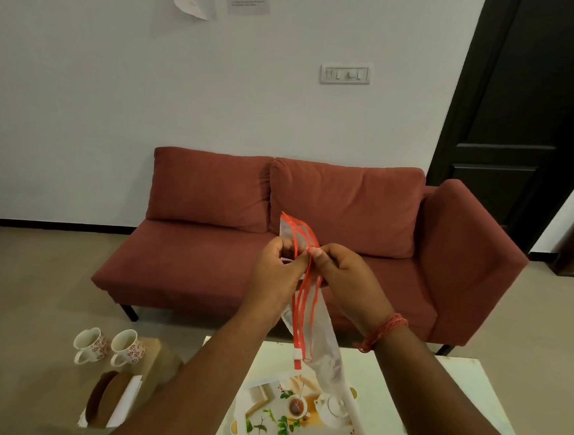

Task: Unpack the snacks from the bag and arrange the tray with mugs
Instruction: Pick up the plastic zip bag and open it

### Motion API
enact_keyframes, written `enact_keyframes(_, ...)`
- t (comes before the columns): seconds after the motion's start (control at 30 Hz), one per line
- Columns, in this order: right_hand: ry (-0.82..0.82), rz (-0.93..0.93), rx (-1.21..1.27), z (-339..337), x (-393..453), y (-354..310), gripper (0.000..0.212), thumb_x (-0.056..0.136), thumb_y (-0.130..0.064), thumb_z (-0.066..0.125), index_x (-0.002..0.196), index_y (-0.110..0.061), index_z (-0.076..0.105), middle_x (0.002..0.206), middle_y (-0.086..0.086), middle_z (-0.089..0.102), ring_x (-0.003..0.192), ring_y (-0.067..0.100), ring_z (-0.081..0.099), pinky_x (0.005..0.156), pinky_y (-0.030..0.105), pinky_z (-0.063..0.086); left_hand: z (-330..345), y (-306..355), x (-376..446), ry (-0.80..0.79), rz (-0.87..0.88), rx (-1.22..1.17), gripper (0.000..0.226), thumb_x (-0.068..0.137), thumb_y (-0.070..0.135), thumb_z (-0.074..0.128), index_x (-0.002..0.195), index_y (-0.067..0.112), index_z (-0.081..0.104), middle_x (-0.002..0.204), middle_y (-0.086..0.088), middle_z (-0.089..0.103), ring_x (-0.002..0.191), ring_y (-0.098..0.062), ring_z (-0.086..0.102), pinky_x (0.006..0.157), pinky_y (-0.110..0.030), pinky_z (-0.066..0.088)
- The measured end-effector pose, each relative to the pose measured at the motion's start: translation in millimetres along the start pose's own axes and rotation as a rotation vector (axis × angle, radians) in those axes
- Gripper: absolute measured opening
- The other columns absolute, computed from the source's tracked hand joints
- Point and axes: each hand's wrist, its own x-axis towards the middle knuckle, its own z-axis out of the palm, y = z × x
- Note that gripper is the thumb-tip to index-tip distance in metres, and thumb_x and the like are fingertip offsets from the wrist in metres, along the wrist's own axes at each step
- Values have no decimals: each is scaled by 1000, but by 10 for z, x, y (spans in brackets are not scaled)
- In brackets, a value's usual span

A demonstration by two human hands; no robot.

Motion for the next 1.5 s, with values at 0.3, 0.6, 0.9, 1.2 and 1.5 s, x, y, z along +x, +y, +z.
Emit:
enact_keyframes(0.3, -10, 76, 147, -15, -18, -23, 18, 98, -17, 53, 89, -14, 68, 76, 2, 68, 67, 11, 61, 66, 28, 51, 31, 3, -17, -32, 24, 26, 11, 95, 27, 61, 94, 18, 68, 89, -1, 73, 83, -14, 71, 71, -27, 61)
enact_keyframes(0.6, 182, 25, 51, -5, 4, 63, 13, 93, -15, 60, 83, -12, 66, 71, 3, 66, 64, 17, 57, 68, 45, 53, 9, -83, 49, 95, 1, 5, 18, 97, 29, 54, 93, 13, 61, 82, -8, 66, 70, -23, 62, 71, -44, 58)
enact_keyframes(0.9, 469, 20, -114, -306, -44, 227, 12, 89, -12, 64, 85, -15, 52, 65, -5, 55, 57, 6, 50, 50, 14, 38, -338, -322, 186, 196, 378, 417, 25, 95, 0, 43, 105, 21, 51, 100, 0, 52, 87, -15, 53, 74, -19, 44)
enact_keyframes(1.2, 321, -133, -622, -239, -308, 230, 21, 81, -10, 66, 95, -16, 52, 99, 2, 52, 86, 22, 49, 73, 33, 44, -309, -528, 49, -135, 367, 524, 21, 91, -4, 45, 90, 13, 57, 97, 2, 45, 85, 9, 48, 73, -10, 37)
enact_keyframes(1.5, -356, -56, -720, 306, -402, 319, 27, 94, -2, 47, 110, -13, 66, 108, 7, 69, 97, 25, 64, 72, 26, 37, -172, -706, -229, -322, 310, 505, 37, 78, -14, 54, 98, 17, 52, 103, 4, 44, 88, -8, 52, 73, -18, 48)
